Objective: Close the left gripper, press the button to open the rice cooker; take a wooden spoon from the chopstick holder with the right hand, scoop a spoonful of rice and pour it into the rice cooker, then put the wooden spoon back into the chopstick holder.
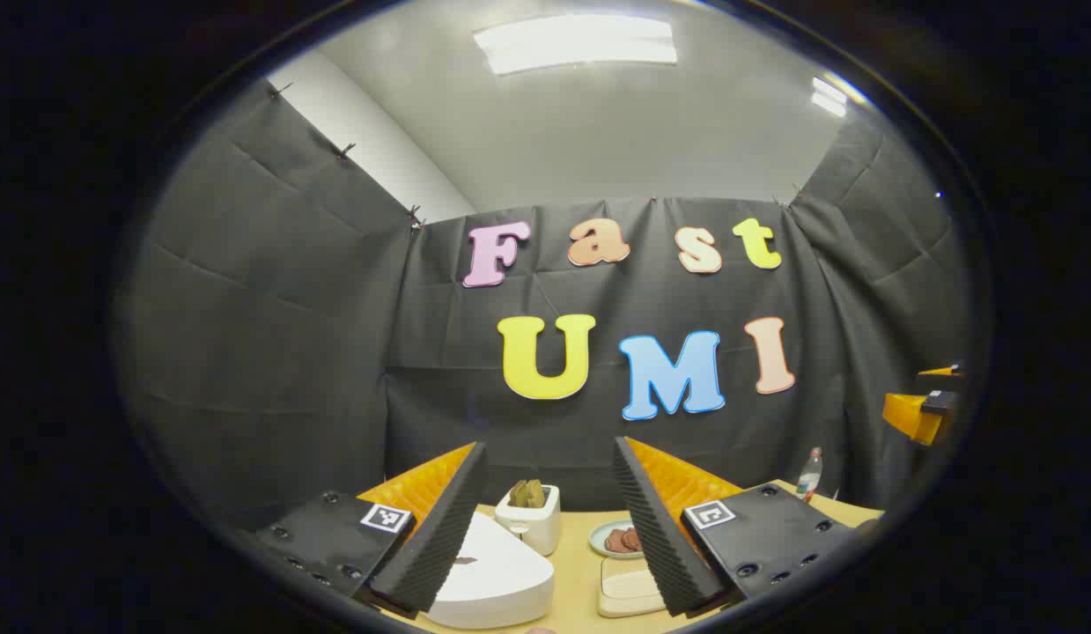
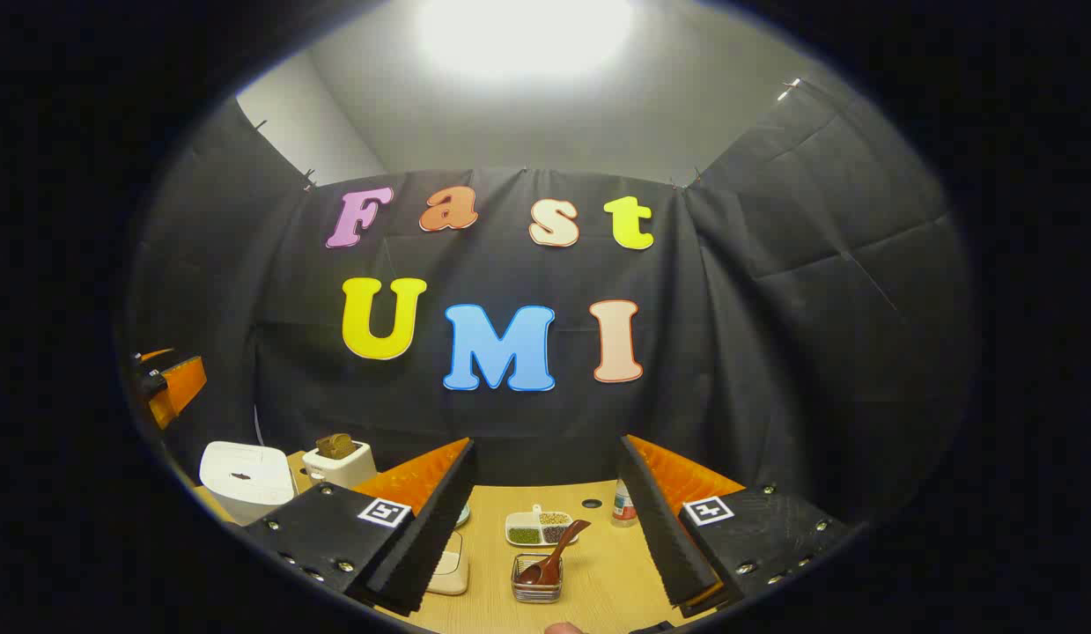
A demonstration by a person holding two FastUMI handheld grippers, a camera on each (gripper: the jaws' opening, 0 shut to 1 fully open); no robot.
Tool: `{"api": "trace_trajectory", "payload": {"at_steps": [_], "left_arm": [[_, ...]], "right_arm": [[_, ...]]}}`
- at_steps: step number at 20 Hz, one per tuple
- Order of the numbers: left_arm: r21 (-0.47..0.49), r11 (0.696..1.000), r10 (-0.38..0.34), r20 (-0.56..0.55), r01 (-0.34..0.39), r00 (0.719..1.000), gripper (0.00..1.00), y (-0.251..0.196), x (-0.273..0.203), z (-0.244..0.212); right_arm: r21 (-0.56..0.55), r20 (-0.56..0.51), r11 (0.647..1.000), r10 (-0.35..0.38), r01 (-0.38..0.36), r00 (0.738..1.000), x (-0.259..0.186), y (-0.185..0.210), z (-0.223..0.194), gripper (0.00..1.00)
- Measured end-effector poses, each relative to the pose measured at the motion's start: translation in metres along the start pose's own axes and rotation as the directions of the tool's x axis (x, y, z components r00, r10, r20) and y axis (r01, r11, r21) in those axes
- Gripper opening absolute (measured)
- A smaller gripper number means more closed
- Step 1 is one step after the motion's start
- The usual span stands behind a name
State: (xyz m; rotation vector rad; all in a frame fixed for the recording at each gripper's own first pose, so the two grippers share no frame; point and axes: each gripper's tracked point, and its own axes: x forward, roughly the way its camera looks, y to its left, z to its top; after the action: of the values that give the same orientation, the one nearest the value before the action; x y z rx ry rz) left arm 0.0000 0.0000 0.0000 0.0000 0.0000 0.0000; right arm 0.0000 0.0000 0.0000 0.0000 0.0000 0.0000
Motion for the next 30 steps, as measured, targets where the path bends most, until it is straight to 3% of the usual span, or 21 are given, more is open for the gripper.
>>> {"api": "trace_trajectory", "payload": {"at_steps": [30], "left_arm": [[0.007, 0.999, 0.037, -0.016, -0.037, 0.999, 0.99, 0.004, 0.01, -0.012]], "right_arm": [[0.005, -0.014, 1.0, -0.005, 0.006, 1.0, 0.011, -0.013, -0.008, 0.97]]}}
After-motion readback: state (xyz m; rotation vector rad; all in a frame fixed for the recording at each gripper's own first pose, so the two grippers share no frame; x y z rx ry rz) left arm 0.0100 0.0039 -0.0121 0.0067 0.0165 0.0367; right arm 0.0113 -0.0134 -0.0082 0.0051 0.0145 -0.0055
